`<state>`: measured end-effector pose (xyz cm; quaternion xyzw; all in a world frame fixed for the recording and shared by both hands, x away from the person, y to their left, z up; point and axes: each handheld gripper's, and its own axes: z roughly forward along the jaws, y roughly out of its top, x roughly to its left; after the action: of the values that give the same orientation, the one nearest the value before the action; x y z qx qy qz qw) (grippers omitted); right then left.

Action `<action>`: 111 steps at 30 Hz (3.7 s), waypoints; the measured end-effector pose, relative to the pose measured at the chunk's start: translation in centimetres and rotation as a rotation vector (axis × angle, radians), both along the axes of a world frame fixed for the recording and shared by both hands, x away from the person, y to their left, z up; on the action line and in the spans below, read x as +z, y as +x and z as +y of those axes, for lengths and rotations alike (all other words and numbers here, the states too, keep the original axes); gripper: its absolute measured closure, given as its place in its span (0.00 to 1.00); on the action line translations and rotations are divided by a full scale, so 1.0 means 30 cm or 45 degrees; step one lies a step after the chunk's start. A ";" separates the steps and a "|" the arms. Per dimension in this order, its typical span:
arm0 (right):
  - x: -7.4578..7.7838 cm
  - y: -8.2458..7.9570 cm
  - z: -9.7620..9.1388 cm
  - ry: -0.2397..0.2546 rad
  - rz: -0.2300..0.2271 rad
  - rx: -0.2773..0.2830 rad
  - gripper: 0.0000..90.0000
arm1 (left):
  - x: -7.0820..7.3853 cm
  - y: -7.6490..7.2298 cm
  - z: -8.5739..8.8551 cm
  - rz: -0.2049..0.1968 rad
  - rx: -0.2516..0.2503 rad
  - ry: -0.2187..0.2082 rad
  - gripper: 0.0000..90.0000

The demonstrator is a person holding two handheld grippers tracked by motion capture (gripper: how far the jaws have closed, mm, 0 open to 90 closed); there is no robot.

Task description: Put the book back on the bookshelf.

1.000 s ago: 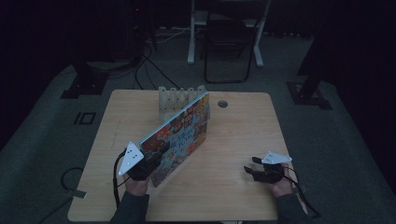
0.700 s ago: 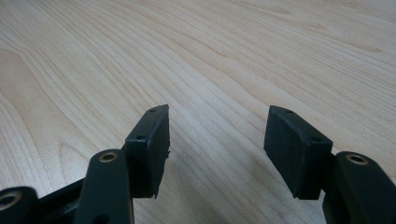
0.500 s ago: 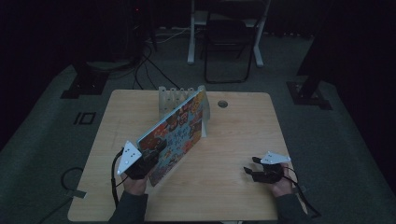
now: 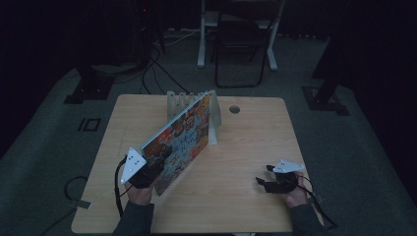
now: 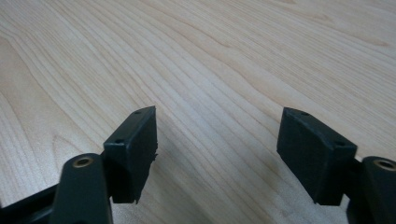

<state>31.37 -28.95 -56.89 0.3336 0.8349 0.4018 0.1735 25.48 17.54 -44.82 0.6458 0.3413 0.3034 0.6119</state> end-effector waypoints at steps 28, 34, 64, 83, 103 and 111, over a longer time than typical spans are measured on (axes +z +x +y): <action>-0.003 0.006 0.007 -0.029 0.029 0.010 0.27 | 0.015 -0.009 0.046 -0.005 0.102 -0.019 0.90; -0.003 0.006 0.008 -0.035 0.026 0.015 0.27 | 0.013 -0.017 0.058 -0.002 0.113 -0.021 0.90; -0.003 0.006 0.008 -0.034 0.031 0.017 0.26 | 0.009 -0.019 0.075 0.006 0.217 0.012 0.90; -0.003 0.006 0.009 -0.035 0.029 0.020 0.26 | 0.005 -0.015 0.082 0.012 0.281 0.011 0.90; -0.003 0.006 0.009 -0.037 0.030 0.019 0.26 | -0.001 0.006 0.064 0.002 0.332 0.026 0.90; -0.003 0.006 0.009 -0.039 0.030 0.020 0.26 | -0.008 0.019 0.048 0.008 0.357 0.017 0.90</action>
<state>31.55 -28.67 -56.99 0.3292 0.8455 0.3865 0.1657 26.05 18.98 -45.05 0.5967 0.4282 0.3862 0.5581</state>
